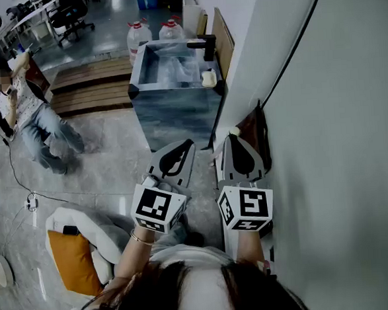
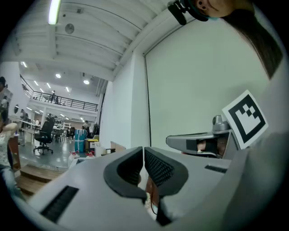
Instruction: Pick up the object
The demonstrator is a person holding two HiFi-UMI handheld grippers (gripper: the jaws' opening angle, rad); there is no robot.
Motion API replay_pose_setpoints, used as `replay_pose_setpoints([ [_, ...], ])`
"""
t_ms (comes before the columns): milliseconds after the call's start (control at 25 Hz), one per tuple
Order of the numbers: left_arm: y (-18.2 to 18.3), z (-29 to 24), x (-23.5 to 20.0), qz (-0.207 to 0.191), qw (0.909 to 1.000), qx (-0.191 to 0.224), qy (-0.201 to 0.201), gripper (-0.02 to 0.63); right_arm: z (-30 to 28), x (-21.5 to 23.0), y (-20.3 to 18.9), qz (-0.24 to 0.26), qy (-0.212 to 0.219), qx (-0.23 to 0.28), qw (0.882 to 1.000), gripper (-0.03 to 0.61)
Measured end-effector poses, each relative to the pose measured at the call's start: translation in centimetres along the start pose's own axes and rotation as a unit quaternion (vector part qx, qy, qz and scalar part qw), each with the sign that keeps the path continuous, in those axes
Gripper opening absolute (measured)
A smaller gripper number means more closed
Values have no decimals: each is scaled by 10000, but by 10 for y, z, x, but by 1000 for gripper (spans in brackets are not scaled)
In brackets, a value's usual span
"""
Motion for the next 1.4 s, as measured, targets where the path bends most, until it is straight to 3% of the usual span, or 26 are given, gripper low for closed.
replay_pose_setpoints([
  [680, -4, -27, -71, 10, 10000, 36, -76, 9, -72, -19, 7, -251, 182, -52, 9995, 26],
  [1000, -2, -45, -104, 15, 9998, 52, -206, 9, -105, -24, 14, -210, 72, -120, 9997, 26],
  [1400, 4, -76, -115, -2, 9987, 28, -499, 9, -125, -13, 18, -238, -122, -127, 9996, 26],
])
Point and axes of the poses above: the fingertips, and each gripper's own axes: z backward along the fingers, x to its right, y out of its top, the point moved 10 cm from there along z, backward along the fingers, and after that the axes turned 13 degrees about -x, right-handed, at the moved point
